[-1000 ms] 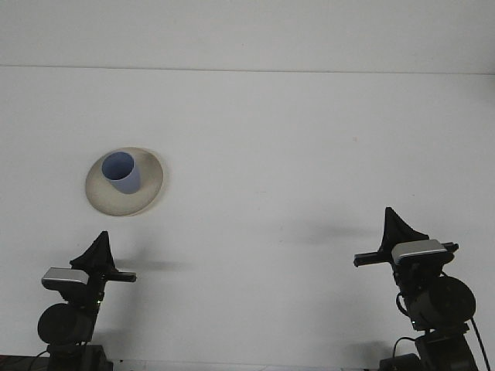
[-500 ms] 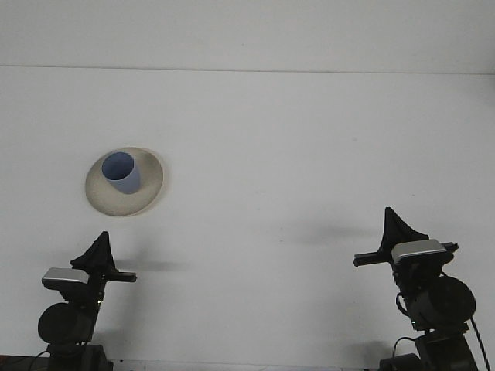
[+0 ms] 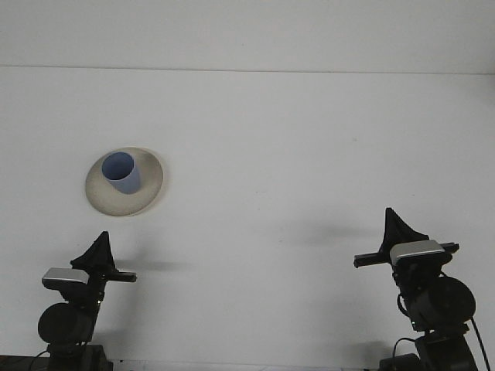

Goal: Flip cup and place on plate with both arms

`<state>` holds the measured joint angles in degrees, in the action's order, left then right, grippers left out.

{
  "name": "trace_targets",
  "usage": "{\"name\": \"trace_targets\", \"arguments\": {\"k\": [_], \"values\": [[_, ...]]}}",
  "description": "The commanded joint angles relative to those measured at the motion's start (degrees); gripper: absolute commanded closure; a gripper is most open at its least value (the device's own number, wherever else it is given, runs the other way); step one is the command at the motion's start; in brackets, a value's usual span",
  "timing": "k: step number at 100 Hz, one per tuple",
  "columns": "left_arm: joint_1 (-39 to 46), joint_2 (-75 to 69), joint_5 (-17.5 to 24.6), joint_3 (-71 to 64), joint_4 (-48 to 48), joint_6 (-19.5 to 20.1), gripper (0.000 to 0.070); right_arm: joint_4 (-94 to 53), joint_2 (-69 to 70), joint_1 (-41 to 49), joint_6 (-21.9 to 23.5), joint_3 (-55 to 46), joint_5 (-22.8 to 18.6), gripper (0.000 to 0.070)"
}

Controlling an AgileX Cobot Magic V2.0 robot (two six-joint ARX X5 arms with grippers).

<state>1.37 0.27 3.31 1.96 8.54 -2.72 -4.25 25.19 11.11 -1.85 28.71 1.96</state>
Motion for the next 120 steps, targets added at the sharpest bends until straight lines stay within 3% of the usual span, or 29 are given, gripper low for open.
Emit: {"name": "trace_targets", "arguments": {"k": [1,12,28,57,67,120], "values": [[0.0,0.0,-0.2,-1.2,0.6,-0.6,0.0685,0.2,-2.1,-0.3,-5.3,-1.1,-0.7,0.0699],[0.0,0.0,-0.2,-1.2,0.6,-0.6,0.0685,1.6,-7.4,-1.7,-9.6,-6.4,-3.5,0.0699],[0.0,0.0,-0.2,-1.2,0.5,-0.6,0.0685,2.5,-15.8,-4.5,-12.4,-15.4,-3.5,0.0699],[0.0,0.0,-0.2,-1.2,0.5,-0.6,0.0685,4.1,-25.1,-8.4,-13.5,-26.1,-3.4,0.0699],[0.0,0.0,-0.2,-1.2,0.6,-0.6,0.0685,5.0,-25.1,-8.6,-15.4,-28.0,-3.5,0.0699],[0.0,0.0,-0.2,-1.2,0.5,-0.6,0.0685,6.0,-25.1,-8.5,-15.5,-28.0,-3.5,0.0699]]}}
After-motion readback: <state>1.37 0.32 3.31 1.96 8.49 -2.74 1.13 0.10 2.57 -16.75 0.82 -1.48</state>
